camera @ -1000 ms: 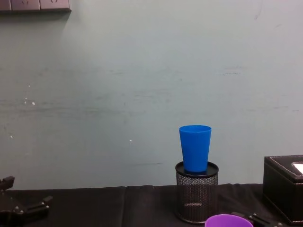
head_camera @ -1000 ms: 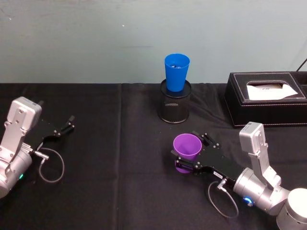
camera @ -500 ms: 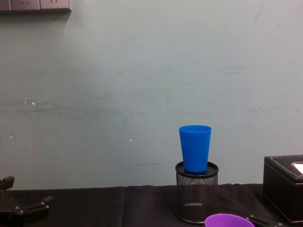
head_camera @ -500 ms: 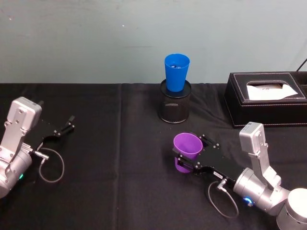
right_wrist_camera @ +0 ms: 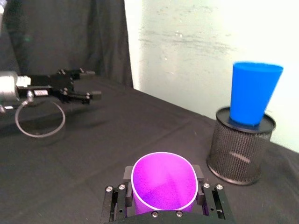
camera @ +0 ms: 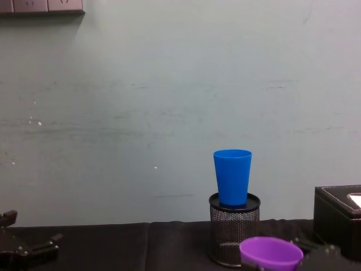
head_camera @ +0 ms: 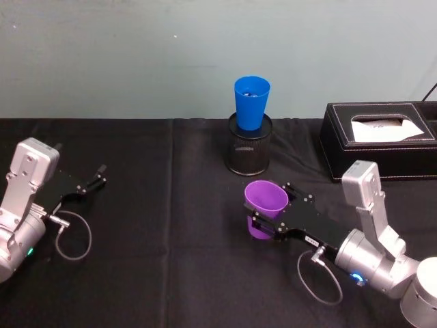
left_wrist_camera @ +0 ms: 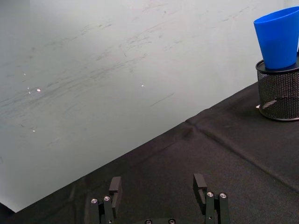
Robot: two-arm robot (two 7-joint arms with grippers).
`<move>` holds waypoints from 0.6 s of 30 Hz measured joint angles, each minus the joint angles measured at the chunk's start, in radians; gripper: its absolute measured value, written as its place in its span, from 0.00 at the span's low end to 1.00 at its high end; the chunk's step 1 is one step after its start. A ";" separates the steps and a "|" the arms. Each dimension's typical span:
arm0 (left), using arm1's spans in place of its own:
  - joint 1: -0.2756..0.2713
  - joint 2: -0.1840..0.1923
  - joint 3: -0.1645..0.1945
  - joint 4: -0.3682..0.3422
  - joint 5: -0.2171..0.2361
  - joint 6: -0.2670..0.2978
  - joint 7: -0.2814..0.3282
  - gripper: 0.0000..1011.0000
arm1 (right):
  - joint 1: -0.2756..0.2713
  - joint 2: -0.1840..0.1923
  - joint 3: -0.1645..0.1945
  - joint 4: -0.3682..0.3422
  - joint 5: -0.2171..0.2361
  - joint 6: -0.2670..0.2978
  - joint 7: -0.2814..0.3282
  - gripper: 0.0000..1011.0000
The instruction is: Pick up one cup with a gripper and tap it against the other cup.
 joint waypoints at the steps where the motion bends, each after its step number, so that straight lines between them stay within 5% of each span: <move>1: 0.000 0.000 0.000 0.000 0.000 0.000 0.000 0.99 | -0.001 0.004 0.001 -0.013 0.004 0.010 0.001 0.73; 8: 0.000 0.000 0.000 0.000 0.000 0.000 0.000 0.99 | 0.004 0.047 0.017 -0.131 0.073 0.132 0.015 0.73; 18: 0.000 0.000 0.000 0.000 0.000 0.000 0.000 0.99 | 0.036 0.091 0.019 -0.217 0.108 0.207 0.002 0.73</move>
